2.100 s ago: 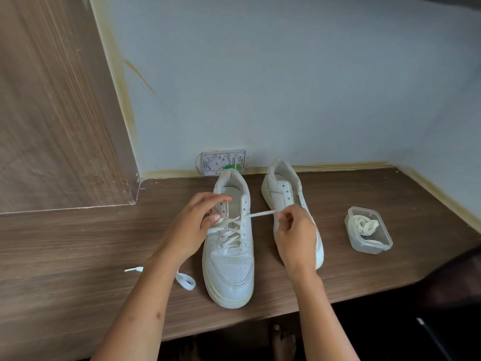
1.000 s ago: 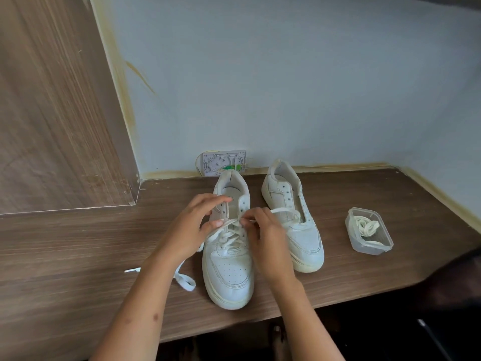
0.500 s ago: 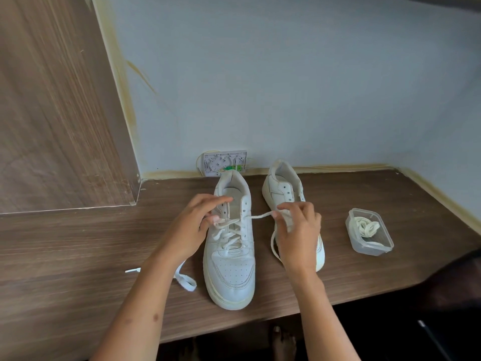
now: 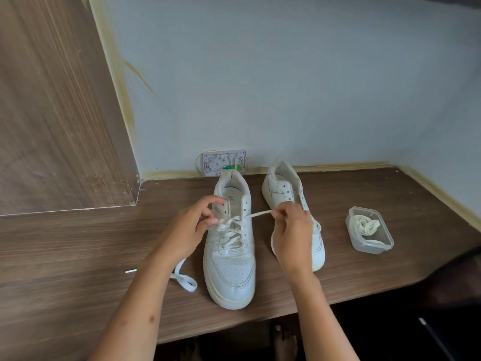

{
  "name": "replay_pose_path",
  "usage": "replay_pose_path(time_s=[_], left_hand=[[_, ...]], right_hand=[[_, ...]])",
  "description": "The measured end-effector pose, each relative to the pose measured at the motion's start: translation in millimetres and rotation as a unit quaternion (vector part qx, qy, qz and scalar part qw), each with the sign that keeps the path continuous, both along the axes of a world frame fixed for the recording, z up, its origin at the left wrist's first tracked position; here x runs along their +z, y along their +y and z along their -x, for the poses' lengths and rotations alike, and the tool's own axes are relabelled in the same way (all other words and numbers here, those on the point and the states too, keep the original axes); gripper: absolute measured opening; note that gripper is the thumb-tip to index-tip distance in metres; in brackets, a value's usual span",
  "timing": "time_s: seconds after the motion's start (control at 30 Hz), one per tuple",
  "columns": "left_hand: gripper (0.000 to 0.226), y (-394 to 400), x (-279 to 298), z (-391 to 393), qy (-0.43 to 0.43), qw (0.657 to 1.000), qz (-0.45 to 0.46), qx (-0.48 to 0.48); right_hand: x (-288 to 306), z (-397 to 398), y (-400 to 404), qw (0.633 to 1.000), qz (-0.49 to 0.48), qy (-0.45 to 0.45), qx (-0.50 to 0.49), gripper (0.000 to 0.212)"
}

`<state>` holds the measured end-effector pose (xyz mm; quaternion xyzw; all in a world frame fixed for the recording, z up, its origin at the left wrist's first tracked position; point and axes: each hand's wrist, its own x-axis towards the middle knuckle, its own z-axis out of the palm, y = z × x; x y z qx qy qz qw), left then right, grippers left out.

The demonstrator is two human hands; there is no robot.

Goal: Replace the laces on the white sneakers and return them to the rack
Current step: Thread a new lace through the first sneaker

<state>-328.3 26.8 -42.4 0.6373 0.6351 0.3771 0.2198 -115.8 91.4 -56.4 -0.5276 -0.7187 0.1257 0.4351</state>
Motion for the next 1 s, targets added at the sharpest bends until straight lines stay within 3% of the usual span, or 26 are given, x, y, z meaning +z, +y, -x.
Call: replay_pose_path(time_s=[0.1,0.23,0.33,0.57,0.83,1.0], left_hand=[[0.045,-2.1,4.0,-1.9,0.001,1.000,0.006,0.005],[0.052,-3.9,7.4,-3.7,0.005,1.000,0.011,0.012],[0.050,-5.2,8.0,-6.4,0.016,1.000,0.004,0.016],[0.017,-5.9,16.3,-5.3,0.013,0.996,0.013,0.086],[0.008,-7.1,16.0,-6.2,0.010,0.995,0.056,0.078],[0.016,-14.6,20.2,-5.6,0.008,0.993,0.106,0.043]], right_hand=[[-1.1,-6.0,2.1,1.000,-0.001,-0.015,-0.012,0.008],[0.1,5.7,-4.0,0.993,-0.009,-0.065,0.101,0.015],[-1.1,16.0,-9.8,0.987,-0.018,-0.071,0.142,0.004],[5.8,-3.6,-0.9,0.999,0.010,-0.002,0.041,0.018],[3.8,-4.1,-3.4,0.998,0.005,-0.035,0.047,0.003],[6.3,-7.4,-8.0,1.000,0.020,0.001,0.022,0.018]])
